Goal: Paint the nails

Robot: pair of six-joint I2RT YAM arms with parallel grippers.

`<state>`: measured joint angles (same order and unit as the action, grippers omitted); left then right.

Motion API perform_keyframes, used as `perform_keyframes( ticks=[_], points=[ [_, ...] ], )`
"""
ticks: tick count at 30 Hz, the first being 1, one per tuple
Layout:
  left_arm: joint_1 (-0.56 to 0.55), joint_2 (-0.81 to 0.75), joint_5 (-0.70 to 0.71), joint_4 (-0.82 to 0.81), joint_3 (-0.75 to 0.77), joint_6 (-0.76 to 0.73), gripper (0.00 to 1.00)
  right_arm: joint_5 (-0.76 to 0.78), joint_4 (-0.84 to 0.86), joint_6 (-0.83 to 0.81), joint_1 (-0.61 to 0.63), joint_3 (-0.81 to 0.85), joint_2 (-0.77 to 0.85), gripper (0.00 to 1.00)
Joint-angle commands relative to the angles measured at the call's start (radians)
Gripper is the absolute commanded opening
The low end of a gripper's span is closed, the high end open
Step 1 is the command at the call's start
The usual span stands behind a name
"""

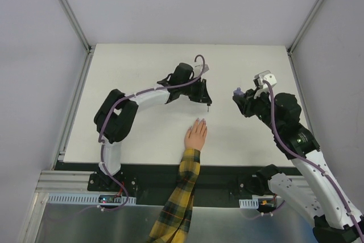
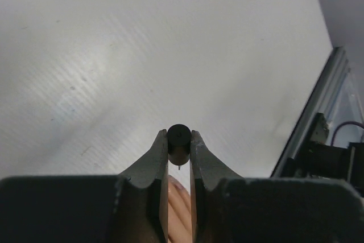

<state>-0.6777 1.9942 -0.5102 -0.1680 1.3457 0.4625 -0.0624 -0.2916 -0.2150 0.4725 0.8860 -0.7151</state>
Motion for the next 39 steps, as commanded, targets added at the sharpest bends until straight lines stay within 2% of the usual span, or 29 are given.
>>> perform_keyframes(
  ticks=[1,2,3,6,9,12,17,25,39],
  points=[
    [0.009,-0.155,-0.212,0.067,0.098,-0.028,0.00,-0.103,0.016,-0.010,-0.006,0.008,0.049,0.01],
    [0.010,-0.191,-0.294,0.068,0.098,-0.027,0.00,-0.169,0.022,-0.021,-0.005,0.011,0.066,0.00],
    [0.010,-0.213,-0.332,0.068,0.098,-0.030,0.00,-0.315,0.029,-0.036,-0.003,0.011,0.075,0.00],
    [0.010,-0.310,-0.447,0.068,0.099,-0.041,0.00,-0.533,0.034,-0.037,0.008,0.022,0.088,0.00],
    [0.007,-0.420,-0.447,0.067,0.090,-0.054,0.00,-0.591,-0.035,-0.076,0.029,0.048,0.092,0.00],
    [-0.006,-0.500,-0.404,0.065,0.092,-0.041,0.00,-0.587,-0.041,-0.098,0.067,0.039,0.117,0.00],
    [-0.074,-0.543,-0.364,0.064,0.151,-0.025,0.00,-0.557,-0.037,-0.106,0.095,0.039,0.131,0.00],
    [-0.114,-0.566,-0.323,0.061,0.170,-0.007,0.00,-0.507,0.000,-0.089,0.098,0.021,0.144,0.00],
    [-0.123,-0.558,-0.332,-0.083,0.130,0.083,0.00,-0.435,0.023,-0.061,0.097,0.011,0.128,0.00]
  ],
)
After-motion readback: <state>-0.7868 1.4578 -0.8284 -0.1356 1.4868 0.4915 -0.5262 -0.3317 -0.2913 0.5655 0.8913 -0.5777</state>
